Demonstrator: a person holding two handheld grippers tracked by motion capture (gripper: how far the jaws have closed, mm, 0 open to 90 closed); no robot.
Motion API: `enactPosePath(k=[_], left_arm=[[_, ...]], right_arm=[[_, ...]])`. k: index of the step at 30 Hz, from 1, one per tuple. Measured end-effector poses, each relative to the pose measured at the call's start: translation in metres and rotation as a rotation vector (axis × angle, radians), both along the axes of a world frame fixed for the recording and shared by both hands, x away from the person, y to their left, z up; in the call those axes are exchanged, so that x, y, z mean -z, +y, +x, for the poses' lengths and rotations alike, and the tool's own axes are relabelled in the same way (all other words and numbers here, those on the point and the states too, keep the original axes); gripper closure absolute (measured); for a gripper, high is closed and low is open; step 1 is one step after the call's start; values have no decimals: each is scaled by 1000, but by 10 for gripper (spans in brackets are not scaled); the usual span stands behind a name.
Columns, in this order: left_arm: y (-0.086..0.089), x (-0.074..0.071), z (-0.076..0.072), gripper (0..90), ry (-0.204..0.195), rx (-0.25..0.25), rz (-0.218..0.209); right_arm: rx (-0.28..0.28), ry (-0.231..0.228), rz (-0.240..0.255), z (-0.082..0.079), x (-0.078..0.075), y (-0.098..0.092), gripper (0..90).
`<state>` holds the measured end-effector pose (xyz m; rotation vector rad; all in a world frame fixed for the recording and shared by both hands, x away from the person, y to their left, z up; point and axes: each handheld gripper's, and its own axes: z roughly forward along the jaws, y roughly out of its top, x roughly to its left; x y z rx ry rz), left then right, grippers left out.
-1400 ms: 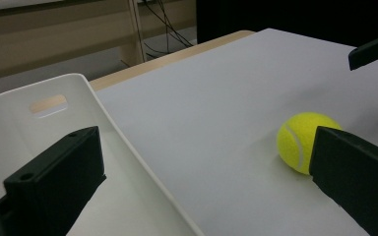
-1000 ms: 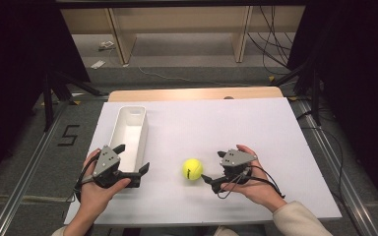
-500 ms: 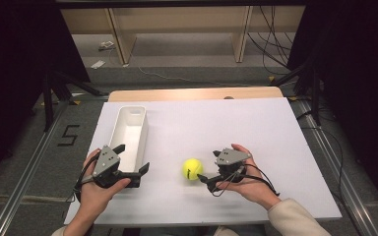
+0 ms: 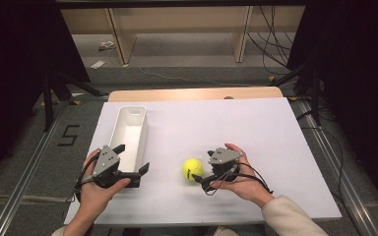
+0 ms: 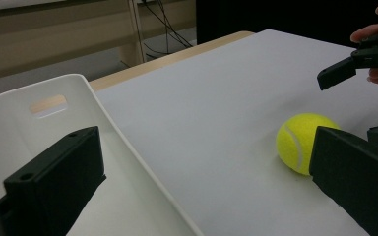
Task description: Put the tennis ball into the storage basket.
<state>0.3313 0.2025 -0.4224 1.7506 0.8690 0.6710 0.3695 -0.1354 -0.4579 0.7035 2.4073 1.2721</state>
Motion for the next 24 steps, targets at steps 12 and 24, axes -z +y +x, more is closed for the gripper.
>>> enactPosePath(k=[12, 24], left_arm=[[0, 0, 0, 0, 1, 1, 1], [0, 0, 0, 0, 0, 0, 0]], right_arm=[[-15, 5, -5, 4, 3, 8, 70], [-25, 15, -12, 5, 6, 14, 73]])
